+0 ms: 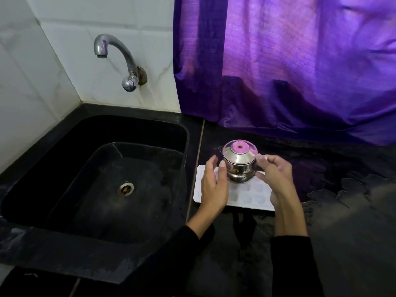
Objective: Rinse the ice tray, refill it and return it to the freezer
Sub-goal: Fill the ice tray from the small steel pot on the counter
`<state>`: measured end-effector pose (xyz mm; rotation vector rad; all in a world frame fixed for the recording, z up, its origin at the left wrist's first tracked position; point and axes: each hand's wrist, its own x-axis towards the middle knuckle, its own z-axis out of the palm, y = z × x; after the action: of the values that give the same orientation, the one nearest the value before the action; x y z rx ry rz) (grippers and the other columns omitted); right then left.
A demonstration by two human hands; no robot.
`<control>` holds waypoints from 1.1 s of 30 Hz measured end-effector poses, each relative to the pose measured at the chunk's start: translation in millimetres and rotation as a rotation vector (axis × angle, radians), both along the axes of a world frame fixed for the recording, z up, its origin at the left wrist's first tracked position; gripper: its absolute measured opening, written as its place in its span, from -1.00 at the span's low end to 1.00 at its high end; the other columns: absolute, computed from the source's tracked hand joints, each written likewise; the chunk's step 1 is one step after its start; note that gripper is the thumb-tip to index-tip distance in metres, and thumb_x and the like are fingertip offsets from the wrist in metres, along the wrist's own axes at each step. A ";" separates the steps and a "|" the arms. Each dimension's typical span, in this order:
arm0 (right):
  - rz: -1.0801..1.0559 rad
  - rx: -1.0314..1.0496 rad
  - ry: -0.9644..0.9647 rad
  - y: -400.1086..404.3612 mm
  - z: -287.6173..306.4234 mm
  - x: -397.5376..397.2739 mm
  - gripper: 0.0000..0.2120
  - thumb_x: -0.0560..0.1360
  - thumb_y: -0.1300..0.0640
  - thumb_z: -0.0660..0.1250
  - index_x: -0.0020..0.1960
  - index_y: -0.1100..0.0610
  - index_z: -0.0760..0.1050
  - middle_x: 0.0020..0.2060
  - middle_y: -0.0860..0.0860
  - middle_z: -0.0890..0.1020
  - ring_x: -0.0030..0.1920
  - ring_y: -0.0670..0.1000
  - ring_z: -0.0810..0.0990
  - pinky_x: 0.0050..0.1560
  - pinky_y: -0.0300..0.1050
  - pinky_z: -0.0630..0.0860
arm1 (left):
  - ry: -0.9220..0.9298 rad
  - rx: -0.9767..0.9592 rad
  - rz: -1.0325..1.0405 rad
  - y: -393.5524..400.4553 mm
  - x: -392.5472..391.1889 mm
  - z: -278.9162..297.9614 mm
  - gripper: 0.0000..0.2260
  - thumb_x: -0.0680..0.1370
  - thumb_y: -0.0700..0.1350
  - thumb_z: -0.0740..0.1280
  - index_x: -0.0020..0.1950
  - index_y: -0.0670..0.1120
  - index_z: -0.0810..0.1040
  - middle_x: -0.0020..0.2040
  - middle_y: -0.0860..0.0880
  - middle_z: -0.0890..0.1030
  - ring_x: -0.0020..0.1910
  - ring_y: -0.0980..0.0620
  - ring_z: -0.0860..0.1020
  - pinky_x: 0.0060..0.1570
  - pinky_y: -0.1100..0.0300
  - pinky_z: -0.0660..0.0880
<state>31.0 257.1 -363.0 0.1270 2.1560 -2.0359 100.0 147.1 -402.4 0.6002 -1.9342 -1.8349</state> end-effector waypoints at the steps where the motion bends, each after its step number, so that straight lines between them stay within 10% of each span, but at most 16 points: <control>1: 0.008 -0.026 -0.015 -2.0 -2.5 -6.1 -0.89 0.55 0.20 0.32 -0.16 0.14 0.49 -0.21 0.05 0.58 -0.14 -0.04 0.55 -0.04 -0.12 0.53 | 0.003 -0.016 -0.005 -5.0 -8.7 1.9 -0.63 0.64 -0.03 0.13 0.45 -0.07 0.29 0.31 0.12 0.41 0.20 0.29 0.37 0.03 0.60 0.23; 12: 0.003 -0.170 -0.114 -36.8 -23.1 -100.8 -0.84 0.58 0.26 0.24 -0.17 0.12 0.45 0.03 0.11 0.56 0.07 0.00 0.52 0.26 0.03 0.45 | -0.077 -0.053 -0.076 -41.1 -108.7 3.6 -0.65 0.64 0.01 0.11 0.39 -0.07 0.37 0.17 0.09 0.50 0.22 0.11 0.45 0.15 0.28 0.33; 24: 0.022 -0.129 -0.164 -49.6 -47.4 -167.1 -0.83 0.57 0.25 0.25 -0.18 0.08 0.43 -0.13 0.02 0.56 0.04 0.00 0.52 0.23 0.03 0.47 | -0.201 -0.100 -0.036 -43.9 -159.9 2.4 -0.68 0.65 0.01 0.10 0.30 -0.14 0.41 -0.19 0.25 0.40 -0.20 0.35 0.37 -0.22 0.45 0.27; 33: 0.108 -0.037 -0.128 -47.8 -50.3 -171.2 -0.93 0.58 0.15 0.26 0.04 0.14 0.48 0.04 0.08 0.56 0.10 0.00 0.53 0.25 0.04 0.48 | -0.208 -0.034 -0.015 -44.9 -161.5 1.4 -0.62 0.61 0.08 0.17 0.34 -0.11 0.39 -0.04 0.19 0.52 0.09 0.09 0.48 0.11 0.20 0.36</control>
<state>-140.2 209.3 -413.3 0.1299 2.0035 -1.9509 -61.5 102.3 -400.9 0.7954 -2.1023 -1.8059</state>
